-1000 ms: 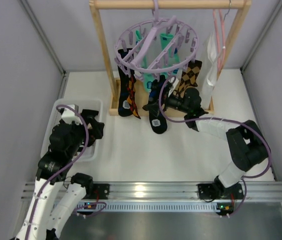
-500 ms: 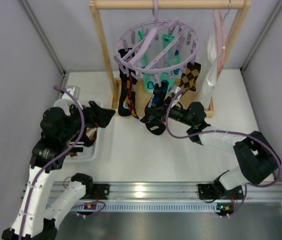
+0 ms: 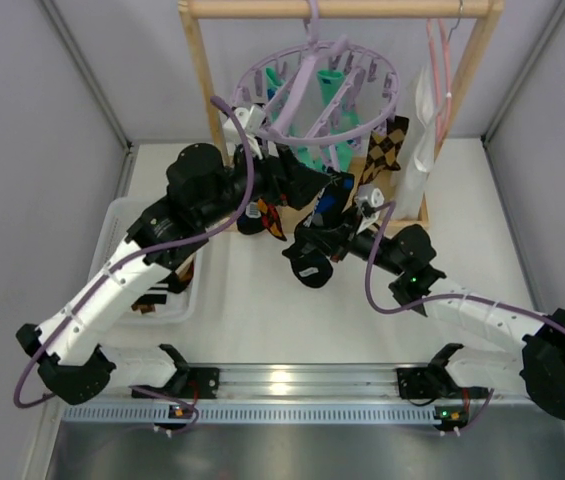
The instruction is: Remove the socks clipped to the hanger
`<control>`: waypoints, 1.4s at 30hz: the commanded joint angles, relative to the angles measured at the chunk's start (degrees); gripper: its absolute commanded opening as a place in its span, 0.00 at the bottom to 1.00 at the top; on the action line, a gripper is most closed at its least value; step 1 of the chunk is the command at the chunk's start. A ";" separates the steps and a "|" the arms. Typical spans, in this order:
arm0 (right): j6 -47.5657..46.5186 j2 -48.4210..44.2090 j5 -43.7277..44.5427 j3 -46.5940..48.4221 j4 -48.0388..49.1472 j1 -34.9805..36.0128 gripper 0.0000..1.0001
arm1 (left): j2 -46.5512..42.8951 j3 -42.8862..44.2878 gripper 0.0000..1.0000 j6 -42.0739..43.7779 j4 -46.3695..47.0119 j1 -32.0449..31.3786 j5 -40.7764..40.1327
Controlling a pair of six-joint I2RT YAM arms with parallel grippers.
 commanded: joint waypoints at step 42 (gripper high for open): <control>-8.09 -6.65 2.31 -3.10 -6.63 4.45 0.00 | 18.82 14.41 0.20 2.59 5.80 -2.91 -19.01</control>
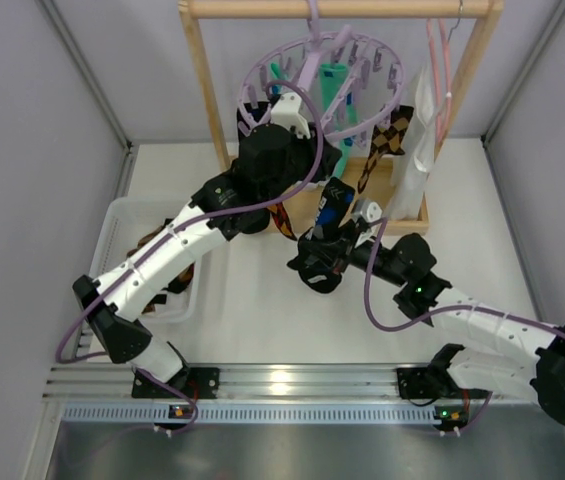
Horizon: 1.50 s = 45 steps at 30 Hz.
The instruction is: Remove the socks clipped to the hanger
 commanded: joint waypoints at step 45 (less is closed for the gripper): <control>8.60 46.32 12.91 62.25 -17.58 23.71 0.00 | -46.38 -8.06 0.99 15.03 -26.05 0.33 -51.48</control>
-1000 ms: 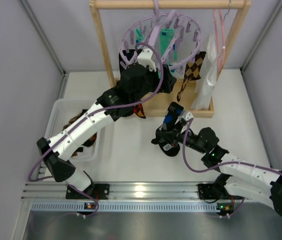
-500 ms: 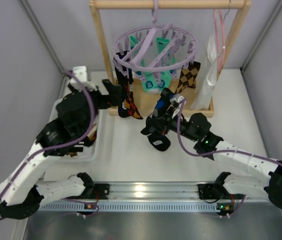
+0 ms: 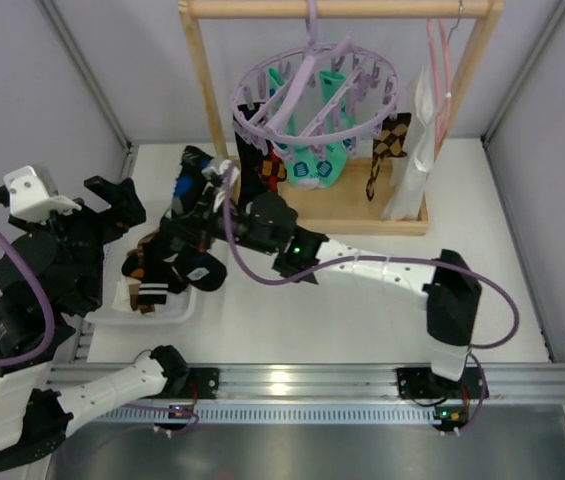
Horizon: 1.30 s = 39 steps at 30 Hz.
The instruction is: Remove the socks clipped to the hanger
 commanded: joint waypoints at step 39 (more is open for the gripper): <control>-15.14 -3.48 4.87 -2.47 -18.60 -1.66 0.99 | -6.42 -8.17 0.99 -0.88 -2.37 0.24 19.07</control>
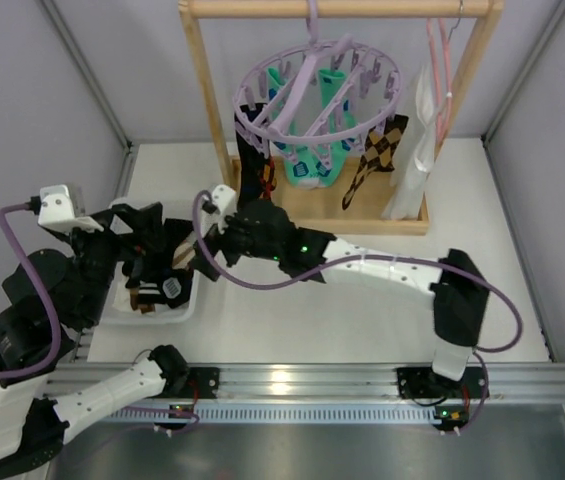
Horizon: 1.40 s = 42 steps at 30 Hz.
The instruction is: Remove the socks clipped to the hanger
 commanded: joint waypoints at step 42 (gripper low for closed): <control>-0.24 -15.82 24.49 -41.63 40.69 -8.23 0.00 | 5.47 -11.78 0.99 -14.75 8.84 0.15 12.47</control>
